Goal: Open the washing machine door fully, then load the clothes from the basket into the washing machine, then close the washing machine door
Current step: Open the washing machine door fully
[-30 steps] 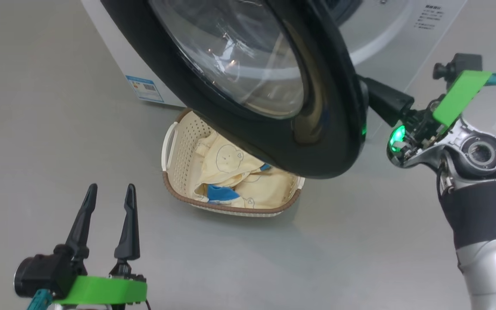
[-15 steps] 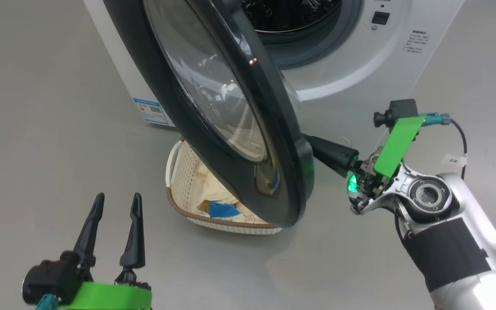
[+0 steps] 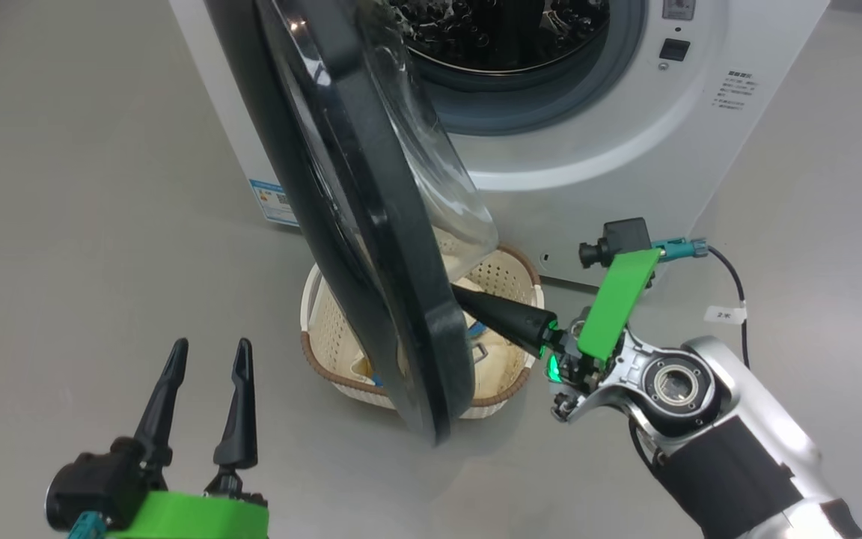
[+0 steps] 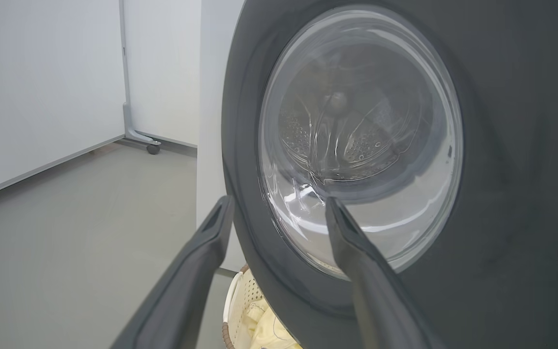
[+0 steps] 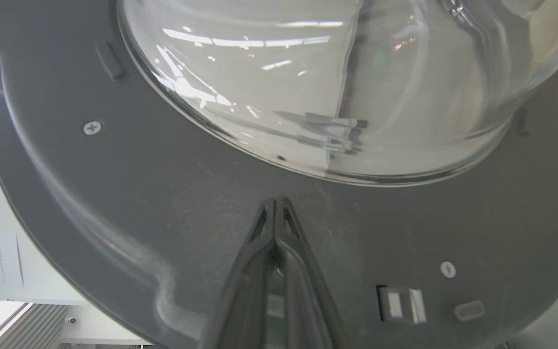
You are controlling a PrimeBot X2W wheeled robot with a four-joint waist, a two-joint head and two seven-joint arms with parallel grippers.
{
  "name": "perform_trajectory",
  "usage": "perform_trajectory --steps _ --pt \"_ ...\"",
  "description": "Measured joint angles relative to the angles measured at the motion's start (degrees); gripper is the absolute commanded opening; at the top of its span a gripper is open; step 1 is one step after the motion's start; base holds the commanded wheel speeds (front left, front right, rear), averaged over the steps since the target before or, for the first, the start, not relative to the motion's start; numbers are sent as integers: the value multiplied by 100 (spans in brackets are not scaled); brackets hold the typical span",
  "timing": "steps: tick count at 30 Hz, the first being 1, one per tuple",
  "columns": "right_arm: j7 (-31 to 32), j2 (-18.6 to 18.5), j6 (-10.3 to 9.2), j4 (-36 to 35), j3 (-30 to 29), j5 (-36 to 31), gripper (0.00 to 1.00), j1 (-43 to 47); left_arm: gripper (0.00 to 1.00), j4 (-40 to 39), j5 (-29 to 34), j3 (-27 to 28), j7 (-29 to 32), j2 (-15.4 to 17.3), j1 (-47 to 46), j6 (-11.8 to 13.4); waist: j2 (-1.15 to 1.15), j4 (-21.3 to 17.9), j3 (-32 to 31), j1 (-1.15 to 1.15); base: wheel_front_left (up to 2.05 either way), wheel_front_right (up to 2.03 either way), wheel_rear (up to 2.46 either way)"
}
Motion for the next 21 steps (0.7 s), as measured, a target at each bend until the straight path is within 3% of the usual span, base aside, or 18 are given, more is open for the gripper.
perform_trajectory --steps 21 --pt "-649 -1 0 -60 842 296 0 -2 100 46 -44 -74 0 0 0 -12 0 97 -142 0 0 0 0"
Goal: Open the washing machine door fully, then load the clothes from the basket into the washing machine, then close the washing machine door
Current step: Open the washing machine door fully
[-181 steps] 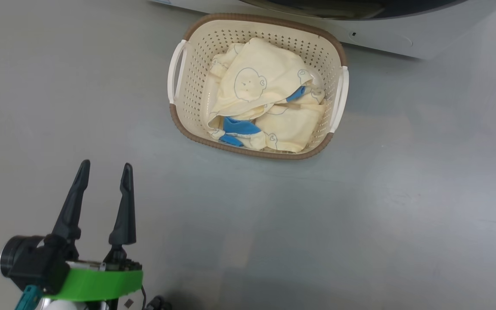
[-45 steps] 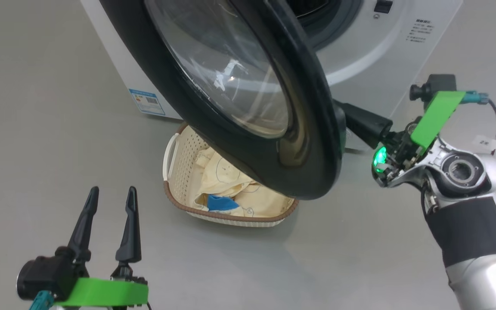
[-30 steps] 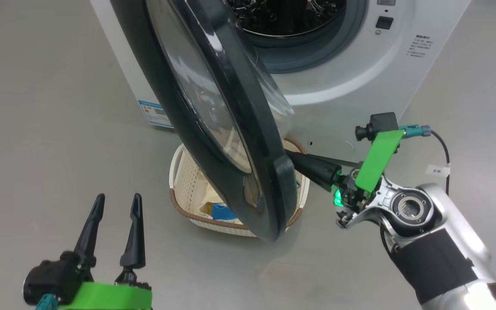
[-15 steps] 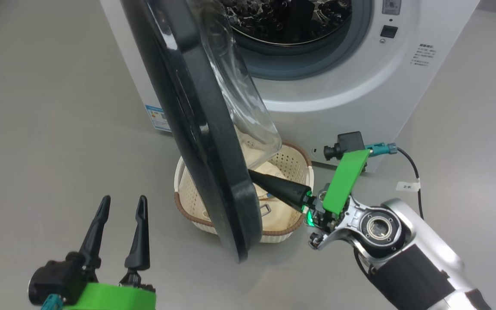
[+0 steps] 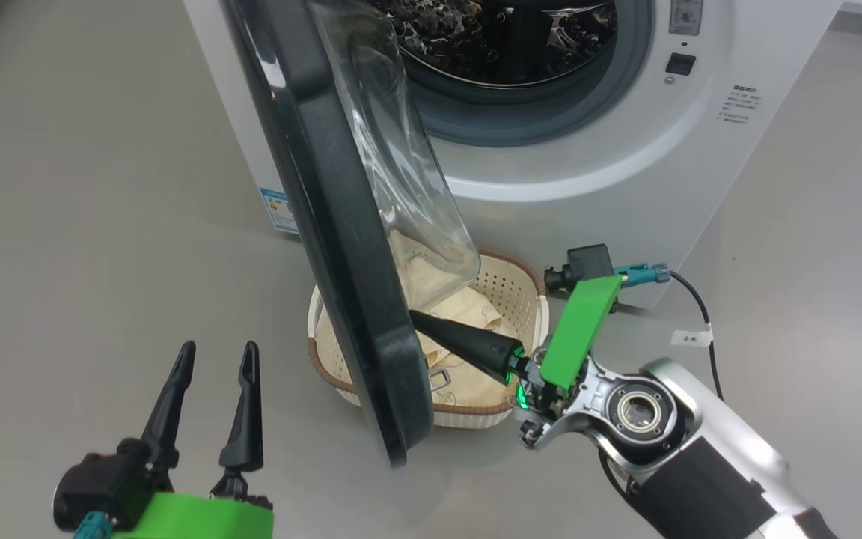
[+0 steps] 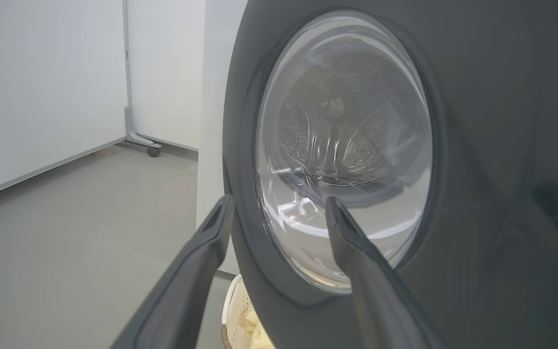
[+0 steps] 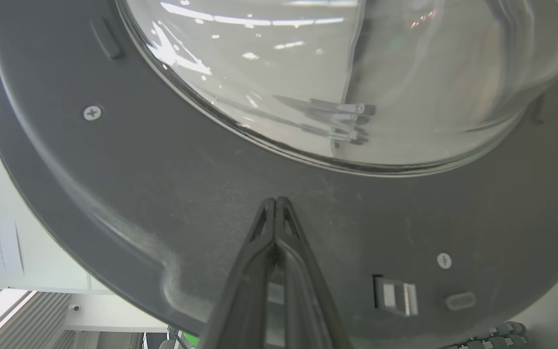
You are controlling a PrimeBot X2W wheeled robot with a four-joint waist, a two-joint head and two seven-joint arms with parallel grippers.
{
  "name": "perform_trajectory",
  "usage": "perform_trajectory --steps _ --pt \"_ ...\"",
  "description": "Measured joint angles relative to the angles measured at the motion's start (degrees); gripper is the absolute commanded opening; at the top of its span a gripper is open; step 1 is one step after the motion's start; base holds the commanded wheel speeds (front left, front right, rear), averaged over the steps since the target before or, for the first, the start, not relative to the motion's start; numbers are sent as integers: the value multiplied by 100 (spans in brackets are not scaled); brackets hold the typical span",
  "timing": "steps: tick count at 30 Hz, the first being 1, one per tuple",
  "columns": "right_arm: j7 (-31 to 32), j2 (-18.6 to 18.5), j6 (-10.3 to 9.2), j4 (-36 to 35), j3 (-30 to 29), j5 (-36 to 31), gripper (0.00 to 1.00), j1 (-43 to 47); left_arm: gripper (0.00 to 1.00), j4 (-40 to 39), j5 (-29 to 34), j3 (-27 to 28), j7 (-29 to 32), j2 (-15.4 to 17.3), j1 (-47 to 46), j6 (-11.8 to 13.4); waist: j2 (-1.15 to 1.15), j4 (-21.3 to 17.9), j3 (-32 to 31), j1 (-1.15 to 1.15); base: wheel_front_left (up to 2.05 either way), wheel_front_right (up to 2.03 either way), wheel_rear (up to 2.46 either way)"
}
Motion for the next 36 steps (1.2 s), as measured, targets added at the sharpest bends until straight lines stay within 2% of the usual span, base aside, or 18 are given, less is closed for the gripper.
perform_trajectory --steps 36 --pt "-427 0 0 19 532 259 0 122 100 85 0 32 0 3 197 -55 0 -108 -422 0 0 0 0"
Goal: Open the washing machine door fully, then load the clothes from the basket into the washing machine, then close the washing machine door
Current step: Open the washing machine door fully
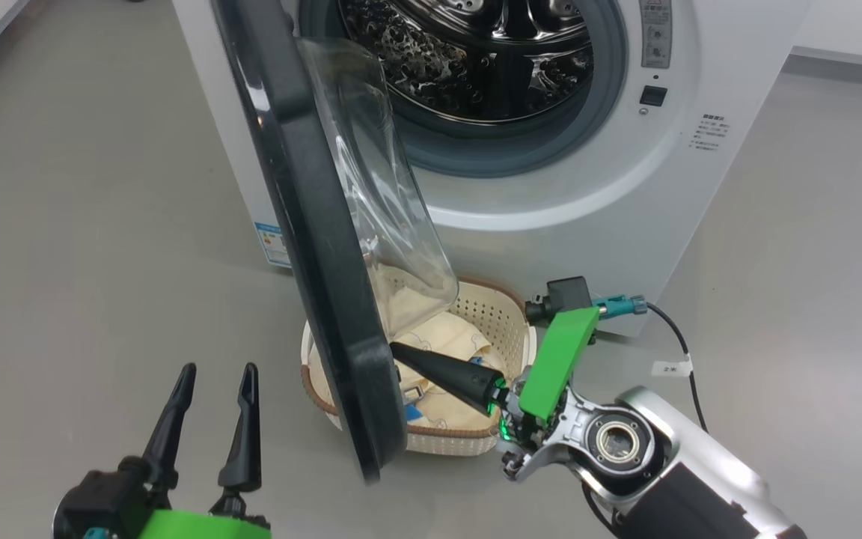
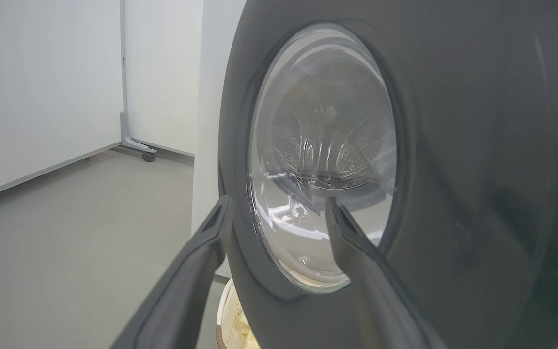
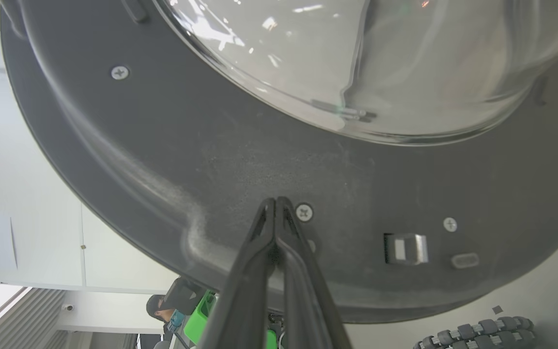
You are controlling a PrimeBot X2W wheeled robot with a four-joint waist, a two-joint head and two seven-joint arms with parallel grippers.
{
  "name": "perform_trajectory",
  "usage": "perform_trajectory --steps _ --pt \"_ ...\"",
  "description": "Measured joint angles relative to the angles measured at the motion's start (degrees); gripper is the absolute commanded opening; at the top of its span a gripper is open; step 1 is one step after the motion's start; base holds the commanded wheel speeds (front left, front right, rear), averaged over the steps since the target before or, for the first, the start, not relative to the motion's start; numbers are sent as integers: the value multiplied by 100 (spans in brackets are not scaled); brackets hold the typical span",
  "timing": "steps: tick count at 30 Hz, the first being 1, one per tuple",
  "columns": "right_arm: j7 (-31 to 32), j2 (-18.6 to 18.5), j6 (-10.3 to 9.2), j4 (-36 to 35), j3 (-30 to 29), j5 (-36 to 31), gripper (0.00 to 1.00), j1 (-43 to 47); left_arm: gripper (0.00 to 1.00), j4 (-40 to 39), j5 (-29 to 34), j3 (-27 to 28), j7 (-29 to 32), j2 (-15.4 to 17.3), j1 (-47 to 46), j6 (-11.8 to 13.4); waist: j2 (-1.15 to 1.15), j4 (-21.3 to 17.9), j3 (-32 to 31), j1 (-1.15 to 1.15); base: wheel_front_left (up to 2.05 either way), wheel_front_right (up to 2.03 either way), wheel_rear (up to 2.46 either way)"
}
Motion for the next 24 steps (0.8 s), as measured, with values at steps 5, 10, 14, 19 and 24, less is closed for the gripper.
perform_trajectory --steps 5,10,14,19,24 --pt "-67 1 0 -35 -227 -297 0 86 100 8 0 63 0 0 31 0 0 -47 -59 0 0 0 0" --pt "-450 -261 0 -341 -528 -836 0 232 100 8 0 127 0 1 34 3 0 -127 -78 0 0 0 0" --pt "-1210 -742 0 -625 -532 -1539 69 230 100 7 0 147 0 0 53 9 0 -201 -79 0 0 0 0" --pt "-2541 -1444 0 -557 -16 -2550 100 205 100 -1 0 213 0 1 116 13 0 -297 -18 0 0 0 0" --pt "-3505 -1896 0 11 310 -3134 100 209 100 27 0 241 0 0 117 12 0 -379 -45 0 0 0 0"
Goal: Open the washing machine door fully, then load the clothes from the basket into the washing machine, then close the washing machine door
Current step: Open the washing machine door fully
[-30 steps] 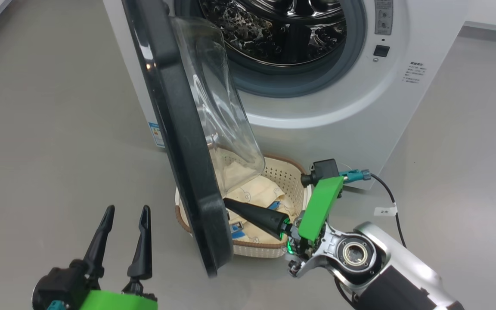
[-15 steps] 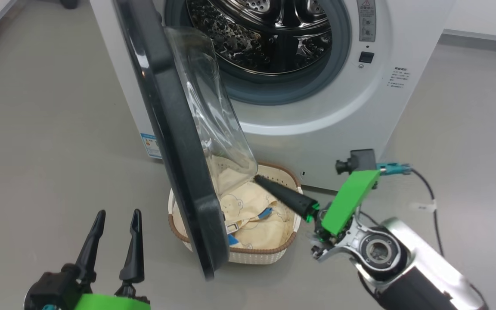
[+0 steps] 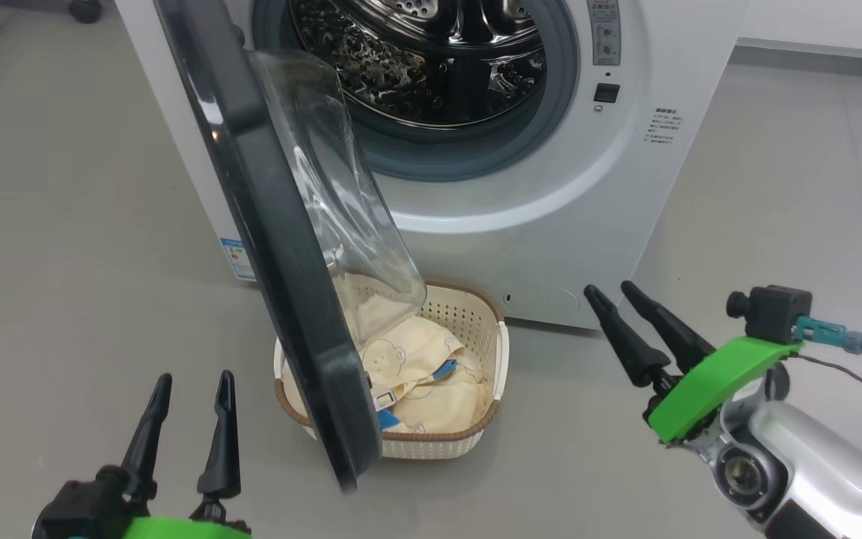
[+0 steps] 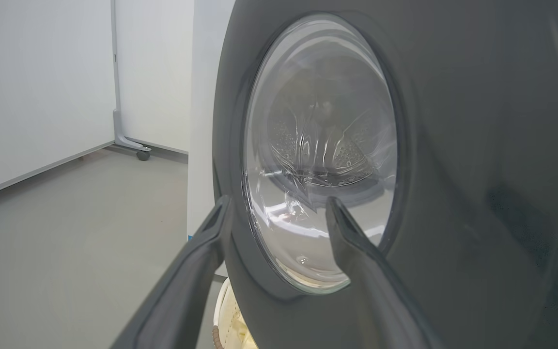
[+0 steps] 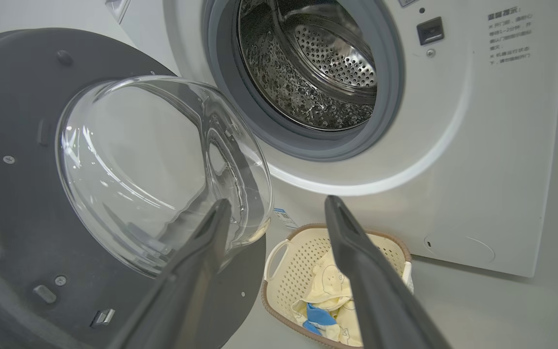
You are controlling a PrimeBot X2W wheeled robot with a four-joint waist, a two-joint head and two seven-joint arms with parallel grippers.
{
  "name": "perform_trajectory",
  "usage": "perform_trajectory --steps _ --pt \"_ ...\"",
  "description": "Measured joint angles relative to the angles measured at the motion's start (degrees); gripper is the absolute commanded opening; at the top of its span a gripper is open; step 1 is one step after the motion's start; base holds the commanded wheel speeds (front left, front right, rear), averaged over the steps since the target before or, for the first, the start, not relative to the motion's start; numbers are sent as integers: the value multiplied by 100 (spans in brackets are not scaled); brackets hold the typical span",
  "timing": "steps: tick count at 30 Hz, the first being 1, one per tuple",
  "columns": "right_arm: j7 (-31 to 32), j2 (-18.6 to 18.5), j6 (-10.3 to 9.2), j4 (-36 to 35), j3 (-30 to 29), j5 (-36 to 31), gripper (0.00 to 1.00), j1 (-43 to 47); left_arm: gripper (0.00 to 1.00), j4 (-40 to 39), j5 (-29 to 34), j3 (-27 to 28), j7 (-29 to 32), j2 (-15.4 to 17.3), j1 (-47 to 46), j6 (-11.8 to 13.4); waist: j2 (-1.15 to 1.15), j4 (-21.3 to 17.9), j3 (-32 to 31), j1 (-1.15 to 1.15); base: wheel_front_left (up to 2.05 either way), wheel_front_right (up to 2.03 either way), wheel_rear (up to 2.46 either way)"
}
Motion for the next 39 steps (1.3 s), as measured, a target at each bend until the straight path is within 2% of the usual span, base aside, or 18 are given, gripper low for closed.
perform_trajectory --steps 3,10,15,21,32,39 --pt "-48 -94 0 241 -218 -430 100 23 100 1 0 49 0 1 8 0 0 -38 -10 0 0 0 0" --pt "-66 -67 0 266 -1794 -1851 100 603 100 0 0 73 0 0 10 -1 0 -54 -1 0 0 0 0" --pt "-66 179 0 261 -2566 -2628 100 1301 100 3 0 90 0 0 10 -1 0 -35 -7 0 0 0 0" --pt "-66 459 0 208 -3364 -3496 100 1743 100 19 0 112 0 0 10 -1 0 -33 13 0 0 0 0" --pt "-67 1085 0 -369 -4396 -4604 100 2644 100 33 0 188 0 0 10 -2 0 -53 11 0 0 0 0" --pt "-67 1354 0 -444 -4591 -4757 100 2903 100 32 0 230 0 0 10 -3 0 -110 43 0 0 0 0"
